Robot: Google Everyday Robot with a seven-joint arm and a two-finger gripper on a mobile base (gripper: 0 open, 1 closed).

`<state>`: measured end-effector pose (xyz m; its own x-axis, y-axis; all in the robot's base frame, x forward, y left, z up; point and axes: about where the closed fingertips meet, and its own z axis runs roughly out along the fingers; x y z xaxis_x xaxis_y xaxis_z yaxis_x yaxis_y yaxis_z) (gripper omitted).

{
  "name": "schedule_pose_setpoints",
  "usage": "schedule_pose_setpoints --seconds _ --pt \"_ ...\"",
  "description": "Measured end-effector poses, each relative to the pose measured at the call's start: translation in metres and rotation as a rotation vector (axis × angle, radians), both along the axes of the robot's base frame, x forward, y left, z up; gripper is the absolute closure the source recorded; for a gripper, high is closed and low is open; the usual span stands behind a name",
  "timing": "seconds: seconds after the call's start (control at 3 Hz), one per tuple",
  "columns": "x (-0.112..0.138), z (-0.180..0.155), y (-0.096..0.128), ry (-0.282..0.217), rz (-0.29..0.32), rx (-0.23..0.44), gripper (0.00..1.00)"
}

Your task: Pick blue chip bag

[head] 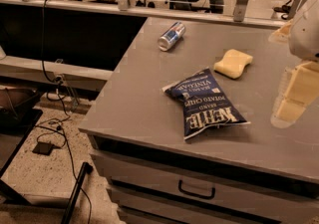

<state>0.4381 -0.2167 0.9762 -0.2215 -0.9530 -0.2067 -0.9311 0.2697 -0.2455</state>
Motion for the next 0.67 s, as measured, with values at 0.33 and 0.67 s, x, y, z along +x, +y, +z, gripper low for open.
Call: schedule_pose_setpoints --seconds 0.33,0.67 --pt "0.0000 0.0000 0.0000 0.000 0.000 0.000 0.00" --pt "0.0046 -0.0055 0.0086 -0.007 0.009 0.025 0.00"
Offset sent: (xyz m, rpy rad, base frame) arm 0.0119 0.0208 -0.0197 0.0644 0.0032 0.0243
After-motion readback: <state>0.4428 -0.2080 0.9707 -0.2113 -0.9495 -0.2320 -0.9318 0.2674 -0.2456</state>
